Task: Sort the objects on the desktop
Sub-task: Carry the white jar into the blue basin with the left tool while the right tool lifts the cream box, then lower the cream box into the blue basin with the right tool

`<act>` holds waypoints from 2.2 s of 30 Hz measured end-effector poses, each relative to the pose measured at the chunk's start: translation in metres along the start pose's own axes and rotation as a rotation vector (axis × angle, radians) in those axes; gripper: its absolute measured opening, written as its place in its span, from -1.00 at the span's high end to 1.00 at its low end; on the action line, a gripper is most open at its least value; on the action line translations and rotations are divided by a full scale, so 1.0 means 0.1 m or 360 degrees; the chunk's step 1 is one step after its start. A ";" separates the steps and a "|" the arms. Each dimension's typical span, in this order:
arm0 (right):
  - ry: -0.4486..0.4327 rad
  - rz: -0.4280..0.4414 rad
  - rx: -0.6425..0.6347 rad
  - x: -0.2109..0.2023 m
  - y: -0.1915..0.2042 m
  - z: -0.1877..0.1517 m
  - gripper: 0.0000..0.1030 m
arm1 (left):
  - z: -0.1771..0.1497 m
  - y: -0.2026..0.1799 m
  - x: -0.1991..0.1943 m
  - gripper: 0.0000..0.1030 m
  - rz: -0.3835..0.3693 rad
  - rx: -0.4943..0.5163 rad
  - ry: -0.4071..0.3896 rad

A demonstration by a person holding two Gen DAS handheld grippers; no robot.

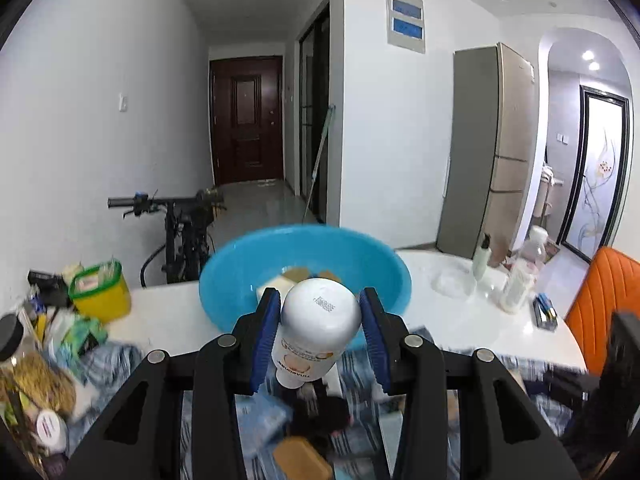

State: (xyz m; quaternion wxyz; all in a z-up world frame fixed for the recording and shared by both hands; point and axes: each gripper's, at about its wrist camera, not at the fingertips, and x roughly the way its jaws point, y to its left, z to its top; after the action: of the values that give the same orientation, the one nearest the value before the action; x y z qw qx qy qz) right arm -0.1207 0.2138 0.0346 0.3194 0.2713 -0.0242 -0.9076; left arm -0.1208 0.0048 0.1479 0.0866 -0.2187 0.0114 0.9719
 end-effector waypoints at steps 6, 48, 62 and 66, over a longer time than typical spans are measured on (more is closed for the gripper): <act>0.0047 -0.0060 -0.0012 0.09 -0.06 0.05 -0.20 | 0.39 0.17 0.40 0.16 0.0022 -0.0032 -0.0004; -0.0098 -0.0080 -0.0284 1.18 -0.04 1.98 -0.20 | 0.34 0.85 1.34 0.15 0.0079 -0.0156 0.0156; -0.0045 -0.0071 -0.0307 1.62 -0.13 1.97 -0.20 | 0.25 0.85 1.55 0.15 0.0118 -0.0128 0.0223; -0.0016 -0.0066 -0.0286 1.68 -0.19 1.95 -0.20 | 0.21 0.82 1.62 0.15 0.0122 -0.0112 0.0255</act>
State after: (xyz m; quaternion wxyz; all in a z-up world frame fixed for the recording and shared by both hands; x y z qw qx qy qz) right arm -0.3394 0.1038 0.1159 0.3234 0.2373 0.0614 -0.9140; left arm -0.2878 -0.0479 0.0968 0.0404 -0.2981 -0.0076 0.9537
